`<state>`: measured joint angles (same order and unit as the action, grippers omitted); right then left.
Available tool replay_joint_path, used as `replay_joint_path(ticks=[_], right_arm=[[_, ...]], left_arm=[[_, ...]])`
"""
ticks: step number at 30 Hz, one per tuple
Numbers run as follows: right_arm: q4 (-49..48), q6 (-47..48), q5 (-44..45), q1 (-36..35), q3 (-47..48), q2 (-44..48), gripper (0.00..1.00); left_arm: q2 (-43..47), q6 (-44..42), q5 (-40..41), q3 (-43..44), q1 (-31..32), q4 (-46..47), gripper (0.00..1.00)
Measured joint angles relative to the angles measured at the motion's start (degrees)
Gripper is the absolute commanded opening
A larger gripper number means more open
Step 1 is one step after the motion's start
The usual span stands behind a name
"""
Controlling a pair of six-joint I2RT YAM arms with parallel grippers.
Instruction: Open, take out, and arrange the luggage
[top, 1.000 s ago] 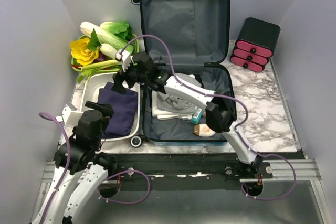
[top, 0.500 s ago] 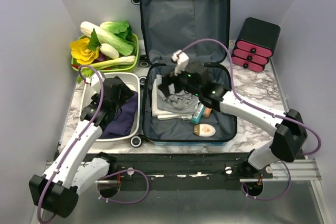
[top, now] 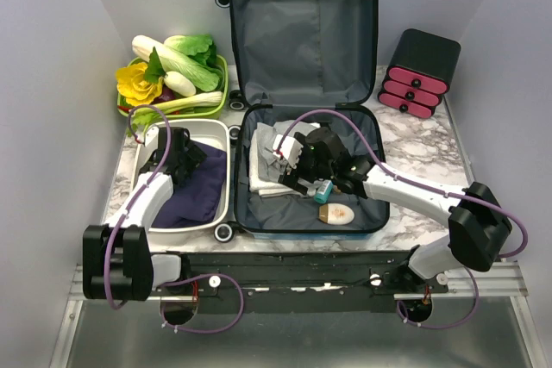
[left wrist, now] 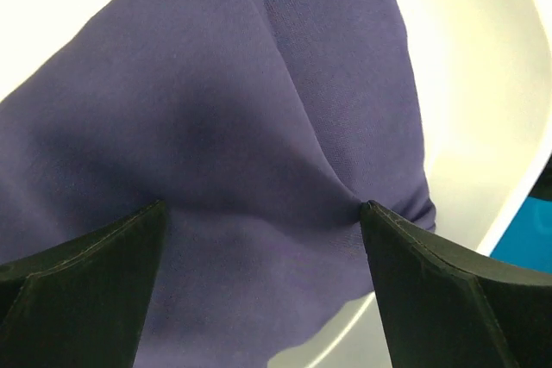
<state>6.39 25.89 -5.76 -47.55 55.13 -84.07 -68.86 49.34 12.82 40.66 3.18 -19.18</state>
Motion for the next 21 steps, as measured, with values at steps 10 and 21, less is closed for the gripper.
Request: replay_joint_path(ticks=[10, 21], right_arm=[[6.7, 13.8, -1.6, -0.2, 8.1, -6.3, 1.00], [6.9, 14.7, 0.2, -0.9, 10.5, -13.5, 0.94]], left_arm=[[-5.6, -1.6, -4.3, 0.1, -2.4, 4.3, 0.99], [9.4, -1.2, -4.0, 2.2, -2.4, -2.8, 0.99]])
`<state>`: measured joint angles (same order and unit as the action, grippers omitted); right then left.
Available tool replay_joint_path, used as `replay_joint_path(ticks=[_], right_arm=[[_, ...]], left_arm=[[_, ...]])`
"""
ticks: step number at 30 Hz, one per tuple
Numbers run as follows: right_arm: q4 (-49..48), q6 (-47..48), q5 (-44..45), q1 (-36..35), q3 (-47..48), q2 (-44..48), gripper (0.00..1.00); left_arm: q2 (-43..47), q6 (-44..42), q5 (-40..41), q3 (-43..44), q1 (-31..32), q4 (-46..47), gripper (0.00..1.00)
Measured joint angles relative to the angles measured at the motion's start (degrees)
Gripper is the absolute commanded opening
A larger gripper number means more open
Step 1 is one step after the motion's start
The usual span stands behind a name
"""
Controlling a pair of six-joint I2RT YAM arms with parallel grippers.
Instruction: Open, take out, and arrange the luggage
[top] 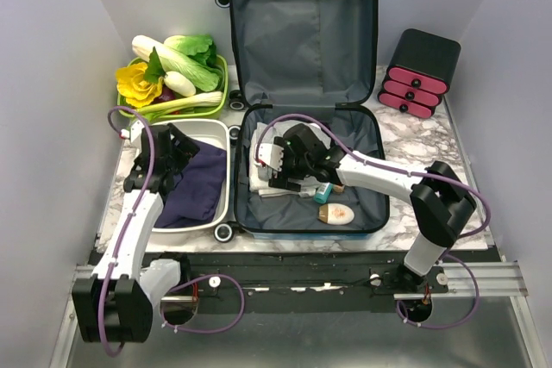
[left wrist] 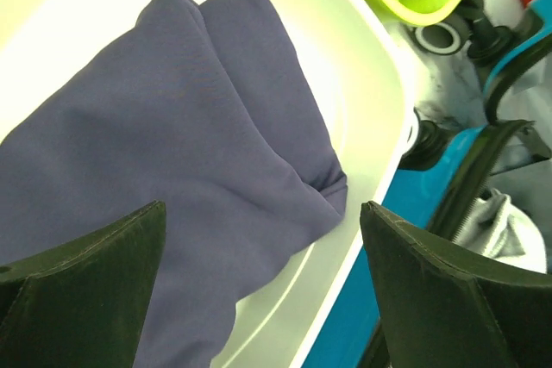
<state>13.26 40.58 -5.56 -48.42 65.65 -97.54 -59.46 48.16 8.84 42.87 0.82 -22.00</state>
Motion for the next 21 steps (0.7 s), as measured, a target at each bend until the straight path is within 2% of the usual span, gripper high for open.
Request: replay_joint_path(ticks=[1, 3, 6, 7, 9, 13, 15, 16, 18, 21], right_arm=[[-0.3, 0.0, 0.6, 0.0, 0.1, -0.3, 0.88], [-0.4, 0.1, 1.2, 0.0, 0.3, -0.5, 0.82], [-0.6, 0.0, 1.4, 0.0, 1.1, -0.5, 0.63], [-0.7, -0.1, 1.5, 0.0, 1.4, -0.5, 0.52], [-0.7, 0.0, 1.8, 0.0, 1.8, -0.5, 0.47], [-0.7, -0.6, 3.6, 0.0, 3.2, -0.5, 0.25], [-0.8, -0.7, 4.7, 0.0, 4.1, -0.8, 0.19], [-0.8, -0.7, 5.0, -0.1, 4.5, -1.1, 0.09], [-0.8, -0.7, 5.4, -0.2, 4.6, -1.6, 0.01], [-0.8, -1.5, 5.5, -0.3, 4.6, -1.8, 0.01]], left_arm=[[1.7, 0.0, 0.2, 0.0, 0.0, -0.6, 0.99], [4.2, 0.0, 0.5, 0.0, 0.0, -1.4, 0.99], [6.4, -0.2, 0.6, 0.0, 0.0, -2.4, 0.99], [6.9, -0.4, 0.5, 0.0, 0.0, -2.7, 0.99], [7.0, -0.5, 0.5, 0.0, 0.0, -3.2, 0.99], [6.8, -1.1, -0.7, 0.0, 0.0, -4.1, 0.99], [6.8, -1.5, -1.6, 0.0, 0.0, -4.2, 0.99], [6.8, -1.6, -2.0, 0.0, 0.0, -4.2, 0.99], [6.8, -2.2, -3.6, 0.0, 0.0, -4.2, 0.99], [6.8, -3.1, -7.5, 0.0, 0.0, -4.0, 0.99]])
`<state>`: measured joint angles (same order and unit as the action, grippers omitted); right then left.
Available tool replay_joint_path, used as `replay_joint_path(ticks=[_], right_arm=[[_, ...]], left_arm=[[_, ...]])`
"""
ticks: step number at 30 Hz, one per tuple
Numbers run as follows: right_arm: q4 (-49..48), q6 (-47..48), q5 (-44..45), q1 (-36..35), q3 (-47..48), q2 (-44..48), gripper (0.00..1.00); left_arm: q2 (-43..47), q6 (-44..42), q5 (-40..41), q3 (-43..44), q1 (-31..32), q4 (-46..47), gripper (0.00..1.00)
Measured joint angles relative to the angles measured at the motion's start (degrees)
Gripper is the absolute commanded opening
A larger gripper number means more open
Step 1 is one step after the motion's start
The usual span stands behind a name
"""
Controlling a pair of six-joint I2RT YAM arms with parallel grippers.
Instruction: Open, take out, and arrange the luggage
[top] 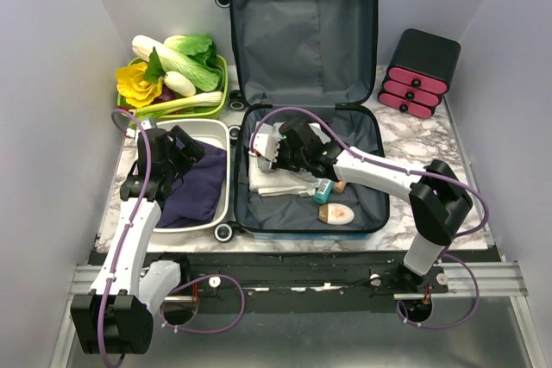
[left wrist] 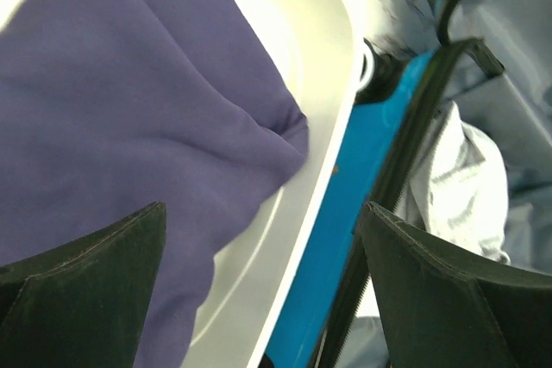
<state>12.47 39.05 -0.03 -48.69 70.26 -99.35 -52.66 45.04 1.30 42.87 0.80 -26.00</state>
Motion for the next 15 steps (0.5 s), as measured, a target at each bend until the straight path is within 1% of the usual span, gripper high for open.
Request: replay_joint_path(ticks=[3, 8, 12, 15], right_arm=[[-1.3, -2.0, 0.8, 0.0, -0.5, 0.7, 0.01], [-2.1, -5.1, 1.1, 0.0, -1.5, 4.7, 0.01], [-2.3, -7.1, 0.5, 0.2, -1.7, 9.5, 0.01], [-2.7, -8.0, 0.5, 0.1, -1.7, 11.3, 0.01]], left_arm=[[0.0, -0.5, -5.0, 0.1, 0.0, 0.6, 0.99], [1.0, -0.6, -12.7, 0.1, 0.1, 4.0, 0.99], [1.3, 0.1, -17.3, 0.1, 0.6, 7.3, 0.99], [1.0, 1.7, -20.0, 0.0, 2.1, 10.1, 0.99]])
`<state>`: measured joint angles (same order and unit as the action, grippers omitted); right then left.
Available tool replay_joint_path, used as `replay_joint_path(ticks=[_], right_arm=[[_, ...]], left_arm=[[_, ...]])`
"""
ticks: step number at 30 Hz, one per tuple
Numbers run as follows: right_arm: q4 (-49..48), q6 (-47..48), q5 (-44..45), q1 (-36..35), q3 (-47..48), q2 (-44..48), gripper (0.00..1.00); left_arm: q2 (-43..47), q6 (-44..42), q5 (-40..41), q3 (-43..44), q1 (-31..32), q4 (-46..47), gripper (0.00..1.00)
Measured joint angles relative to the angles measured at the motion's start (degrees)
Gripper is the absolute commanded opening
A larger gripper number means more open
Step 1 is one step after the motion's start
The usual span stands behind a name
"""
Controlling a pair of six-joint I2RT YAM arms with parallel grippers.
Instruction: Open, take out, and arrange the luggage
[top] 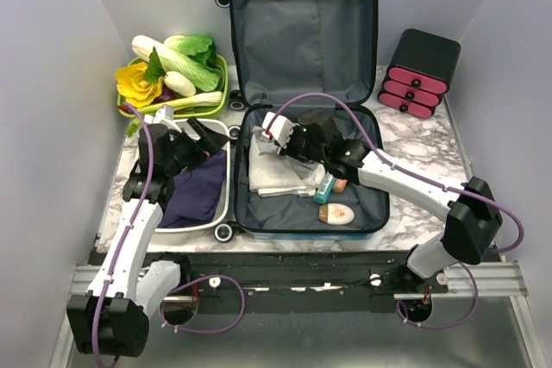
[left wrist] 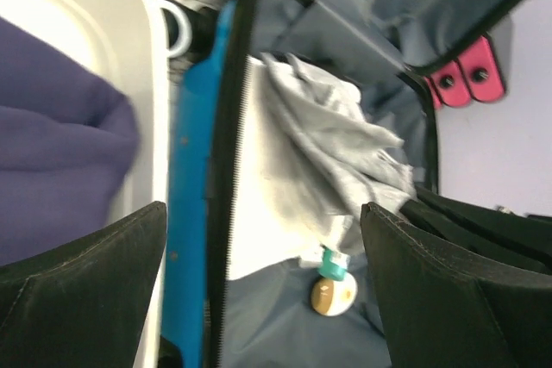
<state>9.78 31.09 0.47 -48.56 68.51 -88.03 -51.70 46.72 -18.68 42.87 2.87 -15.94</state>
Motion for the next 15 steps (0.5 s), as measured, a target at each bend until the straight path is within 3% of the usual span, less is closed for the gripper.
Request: replay_joint_path(ticks=[5, 15], right_arm=[[0.1, -0.9, -0.3, 0.0, -0.8, 0.1, 0.01], [-0.6, -2.2, -3.1, 0.0, -3.3, 0.2, 0.01]], left_arm=[[-2.6, 6.3, -0.9, -0.7, 6.6, 5.2, 0.99], [-11.2, 21.4, 5.7, -2.2, 19.8, 11.9, 0.99]])
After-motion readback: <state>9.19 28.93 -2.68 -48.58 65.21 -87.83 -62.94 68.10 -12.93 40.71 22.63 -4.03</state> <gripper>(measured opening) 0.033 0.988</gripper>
